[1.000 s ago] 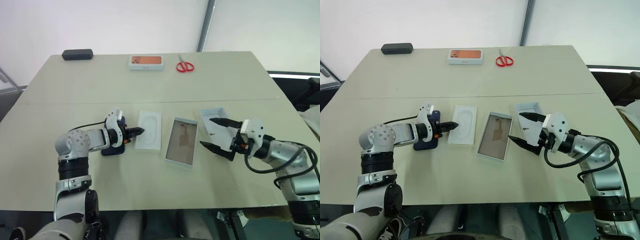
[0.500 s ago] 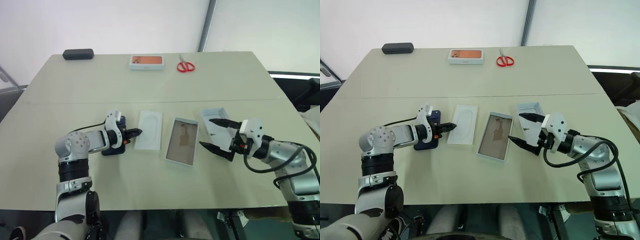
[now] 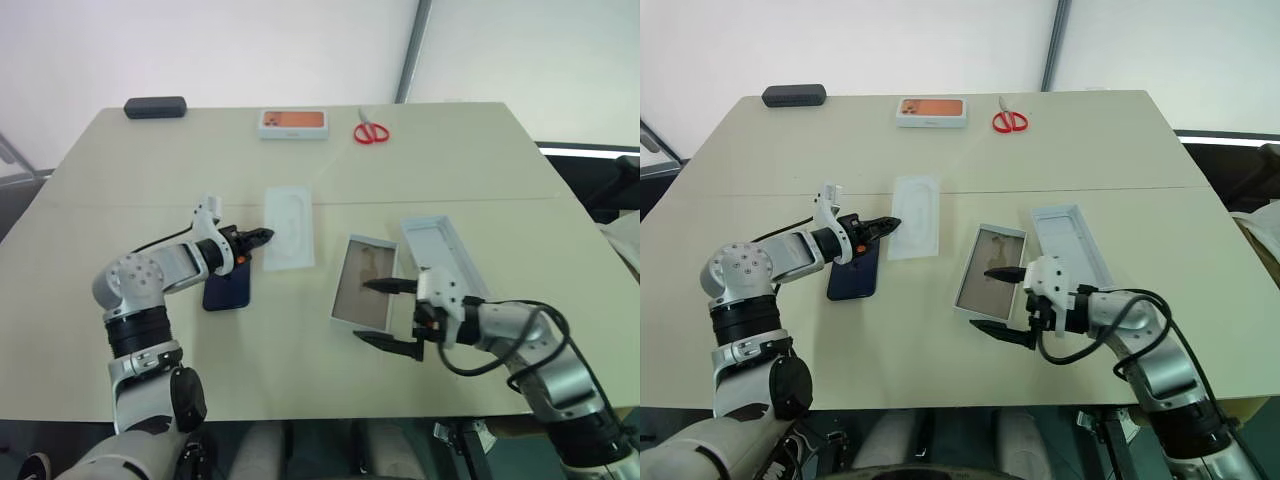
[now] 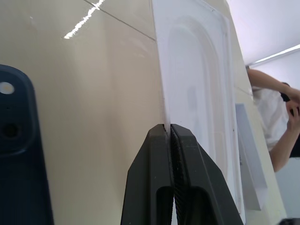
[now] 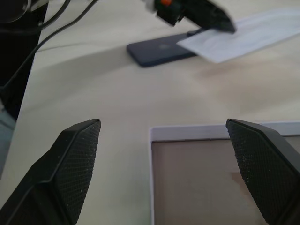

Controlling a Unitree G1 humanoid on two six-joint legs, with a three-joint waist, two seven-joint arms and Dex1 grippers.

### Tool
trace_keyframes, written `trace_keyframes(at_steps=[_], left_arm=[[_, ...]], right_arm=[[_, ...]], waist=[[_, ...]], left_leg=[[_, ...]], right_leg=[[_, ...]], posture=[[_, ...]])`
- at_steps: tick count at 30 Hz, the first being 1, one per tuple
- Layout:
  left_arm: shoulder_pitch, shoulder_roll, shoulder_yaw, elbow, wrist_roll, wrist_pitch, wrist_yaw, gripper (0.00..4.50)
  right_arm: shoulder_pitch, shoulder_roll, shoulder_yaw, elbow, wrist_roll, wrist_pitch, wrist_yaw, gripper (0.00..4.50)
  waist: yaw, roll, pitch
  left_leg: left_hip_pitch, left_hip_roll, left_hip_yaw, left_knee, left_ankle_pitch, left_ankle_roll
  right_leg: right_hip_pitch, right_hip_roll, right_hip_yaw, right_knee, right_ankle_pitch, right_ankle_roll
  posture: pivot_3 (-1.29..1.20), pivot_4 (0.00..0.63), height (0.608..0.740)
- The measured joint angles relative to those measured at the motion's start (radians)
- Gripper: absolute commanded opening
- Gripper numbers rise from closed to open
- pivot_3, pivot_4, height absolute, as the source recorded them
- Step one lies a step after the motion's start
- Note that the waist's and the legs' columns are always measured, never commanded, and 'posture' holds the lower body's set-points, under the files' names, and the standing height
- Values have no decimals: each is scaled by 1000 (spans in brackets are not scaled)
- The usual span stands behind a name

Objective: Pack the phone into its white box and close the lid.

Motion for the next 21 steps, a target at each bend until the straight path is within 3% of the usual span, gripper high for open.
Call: trace_keyframes(at_steps=[5, 7, 8, 14, 15, 21], left_arm=[[31, 13, -45, -28, 0, -6, -16, 20], [50, 13, -52, -34, 0, -5, -16, 0], [56, 11, -56, -37, 0, -5, -16, 0], [69, -2, -55, -70, -4, -2, -2, 0], [69, -3, -56, -73, -4, -2, -2, 0], [69, -6, -56, -75, -4, -3, 3, 0]], right_arm=[[-53, 1, 93, 111, -100, -27, 22, 4500], [-61, 3, 117, 126, -125, -44, 35, 3953], [-67, 5, 125, 136, -137, -55, 38, 3607], [-83, 29, 145, 189, -179, -133, 57, 427], [-84, 33, 145, 190, -178, -136, 59, 55], [-128, 56, 145, 224, -180, -166, 75, 55]], waist=[[0, 0, 0], [-2, 0, 0], [-1, 0, 0], [0, 0, 0], [0, 0, 0], [-2, 0, 0]], left_leg=[[0, 0, 0, -1, 0, 0], [0, 0, 0, -1, 0, 0], [0, 0, 0, -1, 0, 0], [0, 0, -1, -1, 0, 0], [0, 0, 0, -1, 0, 0], [0, 1, 0, -1, 0, -1]], right_leg=[[-1, 1, 0, 0, 0, 0], [-1, 0, 0, -1, 0, 0], [-1, 0, 0, -1, 0, 0], [0, 0, -1, -1, 0, 0], [0, 0, 0, -1, 0, 0], [-1, 1, 0, 0, 0, 0]], posture=[[0, 150, 740], [0, 150, 740], [0, 150, 740], [0, 150, 740], [0, 150, 740], [0, 150, 740]])
